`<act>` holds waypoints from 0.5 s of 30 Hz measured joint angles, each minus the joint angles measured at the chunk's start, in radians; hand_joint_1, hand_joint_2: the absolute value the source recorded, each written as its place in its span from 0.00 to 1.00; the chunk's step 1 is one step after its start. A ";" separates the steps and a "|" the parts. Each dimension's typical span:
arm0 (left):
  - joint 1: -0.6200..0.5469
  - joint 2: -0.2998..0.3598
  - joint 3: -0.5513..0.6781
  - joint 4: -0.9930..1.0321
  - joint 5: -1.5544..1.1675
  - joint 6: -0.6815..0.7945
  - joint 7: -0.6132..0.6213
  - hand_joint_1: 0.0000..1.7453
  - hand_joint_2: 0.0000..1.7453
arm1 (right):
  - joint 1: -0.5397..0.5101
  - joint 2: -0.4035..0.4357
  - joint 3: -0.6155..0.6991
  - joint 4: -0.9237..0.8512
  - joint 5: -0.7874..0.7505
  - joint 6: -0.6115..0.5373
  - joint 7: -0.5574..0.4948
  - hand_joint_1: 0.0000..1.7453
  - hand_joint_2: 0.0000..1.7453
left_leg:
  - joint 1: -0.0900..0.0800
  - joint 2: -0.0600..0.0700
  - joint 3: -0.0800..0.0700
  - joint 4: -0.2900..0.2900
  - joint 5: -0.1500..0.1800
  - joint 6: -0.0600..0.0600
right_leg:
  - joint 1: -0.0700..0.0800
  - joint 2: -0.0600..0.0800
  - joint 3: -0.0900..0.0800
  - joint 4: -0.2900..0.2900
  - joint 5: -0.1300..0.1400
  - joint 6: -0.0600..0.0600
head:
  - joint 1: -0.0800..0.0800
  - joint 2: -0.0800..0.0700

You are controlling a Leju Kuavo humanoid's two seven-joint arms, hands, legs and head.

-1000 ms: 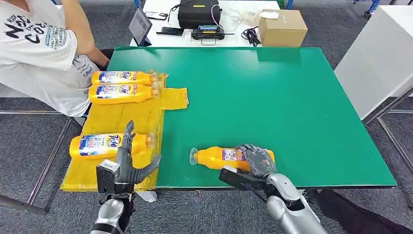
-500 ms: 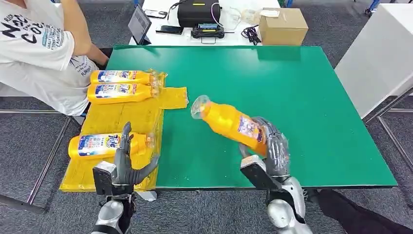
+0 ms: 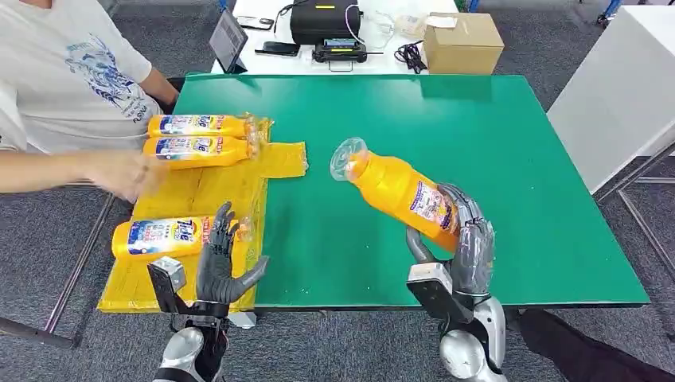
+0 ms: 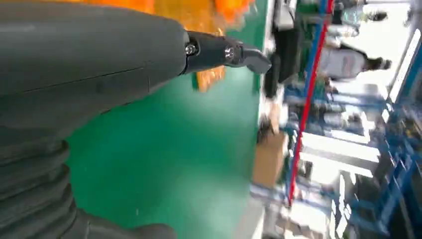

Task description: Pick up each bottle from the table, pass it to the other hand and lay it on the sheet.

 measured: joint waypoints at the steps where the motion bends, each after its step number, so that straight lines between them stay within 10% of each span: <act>1: 0.000 0.000 -0.004 0.000 0.002 -0.001 0.002 0.00 1.00 | 0.002 0.001 -0.002 0.001 -0.001 -0.001 -0.003 1.00 1.00 | 0.000 0.000 0.000 0.000 0.000 0.000 | 0.000 0.000 0.000 0.000 0.000 0.000 | 0.000 0.000; 15: 0.002 0.001 -0.063 -0.010 0.180 -0.181 0.106 0.00 1.00 | 0.021 0.036 -0.009 0.063 -0.056 0.046 -0.085 1.00 1.00 | 0.000 0.000 0.000 0.000 0.000 0.000 | 0.000 0.000 0.000 0.000 0.000 0.000 | 0.000 0.000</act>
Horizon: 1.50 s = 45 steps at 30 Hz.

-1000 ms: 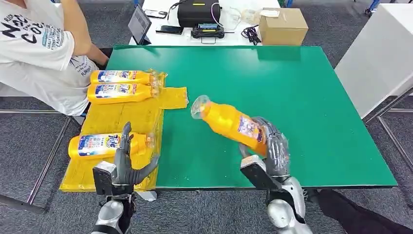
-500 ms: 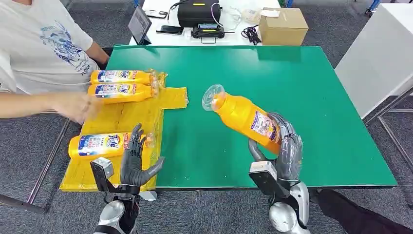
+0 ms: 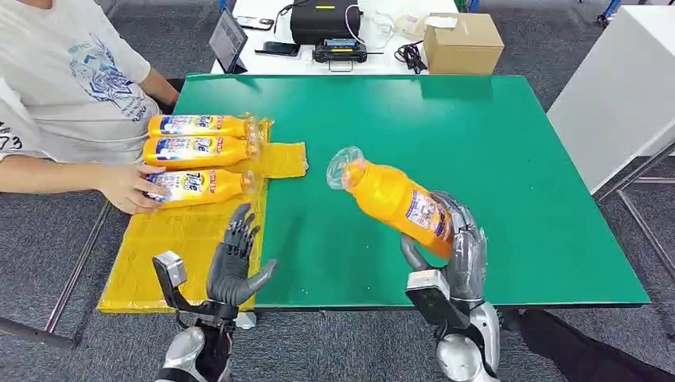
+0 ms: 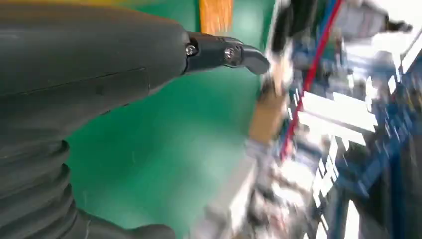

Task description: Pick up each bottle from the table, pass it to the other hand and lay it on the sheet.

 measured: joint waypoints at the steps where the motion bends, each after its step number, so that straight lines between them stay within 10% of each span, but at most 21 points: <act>1: 0.001 0.002 -0.016 -0.002 0.019 -0.021 0.012 0.00 1.00 | 0.003 0.011 0.003 0.026 -0.006 0.007 -0.026 1.00 1.00 | 0.000 0.000 0.000 0.000 0.000 0.000 | 0.000 0.000 0.000 0.000 0.000 0.000 | 0.000 0.000; 19: -0.010 0.020 -0.156 -0.002 0.119 -0.056 0.060 0.00 1.00 | -0.074 0.161 0.242 0.475 -0.140 0.061 -0.153 1.00 1.00 | 0.001 0.000 0.000 0.000 0.000 0.000 | 0.000 0.000 0.000 0.000 0.000 0.000 | 0.000 0.000; 38: -0.009 0.036 -0.156 0.013 0.151 -0.057 0.073 0.00 1.00 | -0.132 0.167 0.296 0.583 -0.177 0.079 -0.158 1.00 1.00 | 0.001 0.000 0.000 0.000 0.000 0.000 | 0.000 0.000 0.000 0.000 0.000 0.000 | 0.000 0.000; 39: -0.009 0.036 -0.156 0.014 0.151 -0.057 0.073 0.04 1.00 | -0.133 0.168 0.297 0.586 -0.178 0.080 -0.158 1.00 1.00 | 0.001 0.000 0.000 0.000 0.000 0.000 | 0.000 0.000 0.000 0.000 0.000 0.000 | 0.000 0.000; 40: -0.009 0.036 -0.156 0.015 0.151 -0.057 0.073 0.68 1.00 | -0.135 0.168 0.299 0.590 -0.180 0.082 -0.158 1.00 1.00 | 0.001 0.000 0.000 0.000 0.000 0.000 | 0.000 0.000 0.000 0.000 0.000 0.000 | 0.000 0.000; 41: -0.009 0.037 -0.156 0.015 0.151 -0.057 0.071 1.00 1.00 | -0.139 0.168 0.301 0.595 -0.182 0.082 -0.158 1.00 1.00 | 0.001 0.000 0.000 0.000 0.000 0.000 | 0.000 0.000 0.000 0.000 0.000 0.000 | 0.000 0.000; 45: -0.007 0.039 -0.155 0.016 0.141 -0.051 0.053 1.00 1.00 | -0.149 0.168 0.312 0.607 -0.194 0.080 -0.154 1.00 1.00 | 0.001 0.000 0.000 0.000 0.000 0.000 | 0.000 0.000 0.000 0.000 0.000 0.000 | 0.000 0.000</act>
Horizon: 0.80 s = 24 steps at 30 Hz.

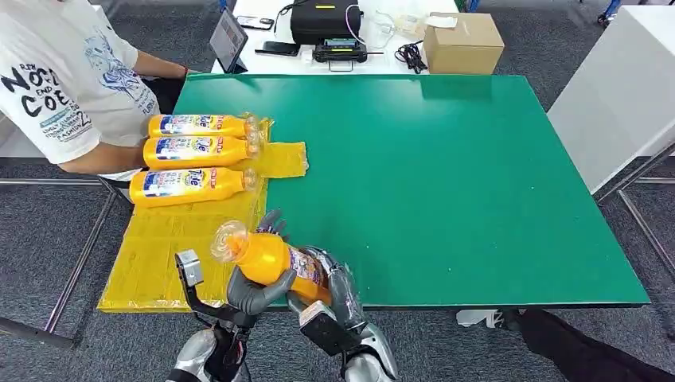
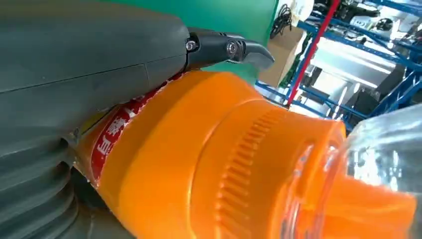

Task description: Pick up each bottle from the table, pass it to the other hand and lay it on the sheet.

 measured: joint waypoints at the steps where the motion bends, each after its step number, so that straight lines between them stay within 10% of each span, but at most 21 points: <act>1: 0.001 0.000 0.000 0.000 -0.007 0.004 -0.003 1.00 1.00 | 0.000 0.000 0.000 0.001 -0.002 0.000 0.001 1.00 1.00 | 0.000 0.000 0.000 0.000 0.000 0.000 | 0.000 0.000 0.000 0.000 0.000 0.000 | 0.000 0.000; 2: 0.001 0.000 0.001 0.000 -0.010 0.008 -0.007 1.00 1.00 | 0.000 0.000 0.000 0.002 -0.002 0.000 0.002 0.68 1.00 | 0.000 0.000 0.000 0.000 0.000 0.000 | 0.000 0.000 0.000 0.000 0.000 0.000 | 0.000 0.000; 3: 0.002 0.000 0.002 0.000 -0.013 0.013 -0.009 1.00 1.00 | 0.000 0.000 0.001 0.002 -0.002 -0.001 0.004 0.10 1.00 | 0.000 0.000 0.000 0.000 0.000 0.000 | 0.000 0.000 0.000 0.000 0.000 0.000 | 0.000 0.000; 4: 0.002 0.000 0.003 0.000 -0.016 0.015 -0.011 1.00 1.00 | 0.000 0.000 0.001 0.002 -0.002 -0.001 0.006 0.00 1.00 | 0.000 0.000 0.000 0.000 0.000 0.000 | 0.000 0.000 0.000 0.000 0.000 0.000 | 0.000 0.000; 14: 0.003 -0.003 0.006 -0.024 -0.026 0.055 -0.021 1.00 1.00 | -0.003 -0.003 0.014 0.005 -0.001 0.008 0.027 0.00 1.00 | 0.000 0.000 0.000 0.000 0.000 0.000 | 0.000 0.000 0.000 0.000 0.000 0.000 | 0.001 0.000; 15: 0.004 -0.003 0.006 -0.030 -0.026 0.056 -0.021 1.00 1.00 | -0.003 -0.003 0.014 0.005 -0.001 0.008 0.029 0.00 0.00 | 0.000 0.000 0.000 0.000 0.000 0.000 | 0.000 0.000 0.000 0.000 0.000 0.000 | 0.000 0.000; 24: -0.011 -0.002 0.044 -0.066 -0.073 0.156 -0.075 1.00 1.00 | 0.009 -0.008 0.007 -0.044 -0.051 0.034 0.014 0.00 0.00 | 0.000 0.000 0.000 0.000 0.000 0.000 | 0.000 0.000 0.000 0.000 0.000 0.000 | 0.000 0.000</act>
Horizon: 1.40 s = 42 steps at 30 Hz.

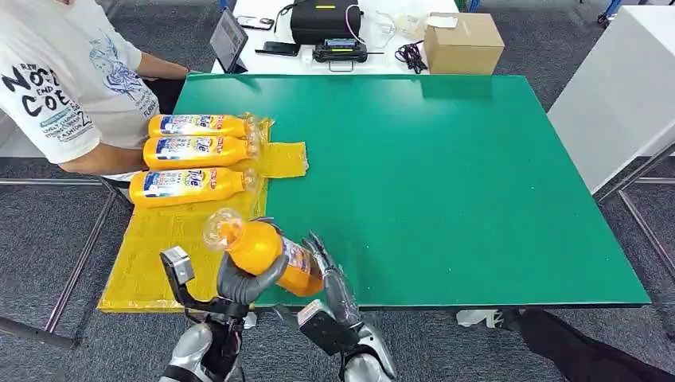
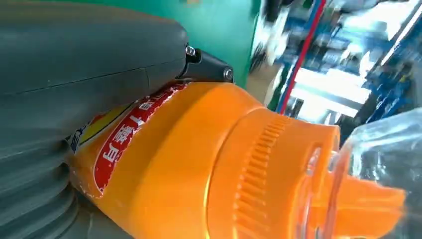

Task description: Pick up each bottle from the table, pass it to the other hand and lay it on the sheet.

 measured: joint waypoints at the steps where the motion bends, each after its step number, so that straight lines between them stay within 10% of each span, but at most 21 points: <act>1: -0.007 0.000 0.011 -0.003 -0.007 0.015 -0.007 1.00 1.00 | 0.005 -0.001 -0.002 -0.020 -0.013 0.013 -0.005 0.00 0.00 | 0.000 0.000 0.000 0.000 0.000 0.000 | 0.000 0.000 0.000 0.000 0.000 0.000 | 0.000 0.000; 21: -0.167 0.051 0.234 -0.014 -0.630 0.544 -0.220 1.00 1.00 | 0.085 -0.053 -0.024 -0.563 -0.158 0.008 -0.034 0.00 0.00 | 0.000 0.000 0.000 0.000 0.000 0.000 | 0.000 0.000 0.000 0.000 0.000 0.000 | 0.000 0.000; 30: -0.238 0.142 0.235 0.126 -1.393 0.756 -0.033 1.00 1.00 | 0.088 -0.062 -0.026 -0.657 -0.181 0.008 -0.034 0.00 0.00 | 0.000 0.001 0.001 0.000 0.000 0.000 | 0.000 0.000 0.000 0.000 0.000 0.000 | 0.000 0.000; 42: -0.288 0.205 0.234 0.392 -1.559 0.754 0.076 1.00 1.00 | 0.110 -0.058 -0.036 -0.700 -0.174 0.057 -0.034 0.00 0.00 | 0.000 0.001 0.000 0.000 0.000 0.000 | 0.000 0.000 0.000 0.000 0.000 0.000 | 0.000 0.000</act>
